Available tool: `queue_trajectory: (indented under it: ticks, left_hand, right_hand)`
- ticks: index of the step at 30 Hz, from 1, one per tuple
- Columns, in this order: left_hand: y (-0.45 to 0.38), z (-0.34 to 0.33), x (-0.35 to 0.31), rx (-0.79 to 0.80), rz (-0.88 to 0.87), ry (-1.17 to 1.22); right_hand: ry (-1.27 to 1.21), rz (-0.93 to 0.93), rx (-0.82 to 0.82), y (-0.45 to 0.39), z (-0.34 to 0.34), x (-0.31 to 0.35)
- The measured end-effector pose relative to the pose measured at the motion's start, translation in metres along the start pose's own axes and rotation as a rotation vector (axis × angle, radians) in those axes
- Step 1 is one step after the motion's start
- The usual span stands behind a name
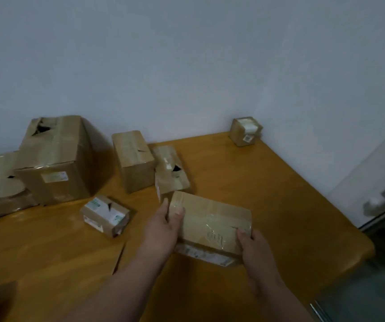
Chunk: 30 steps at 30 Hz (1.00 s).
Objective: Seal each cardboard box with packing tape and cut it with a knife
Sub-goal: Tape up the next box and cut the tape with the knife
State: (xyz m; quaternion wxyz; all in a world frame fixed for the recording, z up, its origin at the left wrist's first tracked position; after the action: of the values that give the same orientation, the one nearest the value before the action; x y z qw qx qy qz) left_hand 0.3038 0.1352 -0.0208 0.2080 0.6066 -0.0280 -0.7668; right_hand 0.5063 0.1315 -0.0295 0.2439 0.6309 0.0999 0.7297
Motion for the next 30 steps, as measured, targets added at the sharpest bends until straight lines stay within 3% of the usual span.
queue_trajectory:
  ticks: [3, 7, 9, 14, 19, 25, 30]
  left_hand:
    - [-0.012, -0.064, -0.015, 0.012, -0.03, -0.091]
    - [-0.017, -0.126, -0.014, 0.37, 0.093, -0.021]
    - [-0.02, -0.145, -0.011, 0.448, 0.14, -0.042]
    - [-0.043, -0.17, -0.014, 0.473, 0.152, 0.033]
    - [-0.069, -0.193, -0.023, 0.426, 0.139, 0.034]
    - [-0.116, -0.247, -0.046, 0.469, 0.111, 0.047]
    - [-0.18, -0.319, -0.075, 0.377, 0.154, 0.056]
  right_hand:
    - [-0.033, -0.045, -0.091, -0.032, 0.04, 0.001]
    - [-0.094, -0.2, -0.004, -0.068, 0.068, -0.007]
    - [-0.091, -0.236, 0.024, -0.078, 0.076, -0.01]
    - [-0.06, -0.184, -0.001, -0.107, 0.088, -0.009]
    - [0.04, -0.026, 0.117, -0.14, 0.092, -0.003]
    - [0.062, 0.057, 0.028, -0.207, 0.121, 0.017]
    - [0.088, 0.093, -0.011, -0.294, 0.153, 0.051]
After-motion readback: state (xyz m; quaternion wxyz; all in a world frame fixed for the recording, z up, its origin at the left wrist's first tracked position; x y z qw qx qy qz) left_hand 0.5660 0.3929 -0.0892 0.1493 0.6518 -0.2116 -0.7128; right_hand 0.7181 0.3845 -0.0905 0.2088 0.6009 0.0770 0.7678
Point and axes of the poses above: each hand's wrist, its own y-axis away from the middle knuckle, its own z-axis out of the back of the hand, x = y × z, the point moved 1 cm from there along -y, towards the middle knuckle, and after that the axes turned 2 degrees about -y, right-handed, at the moved point
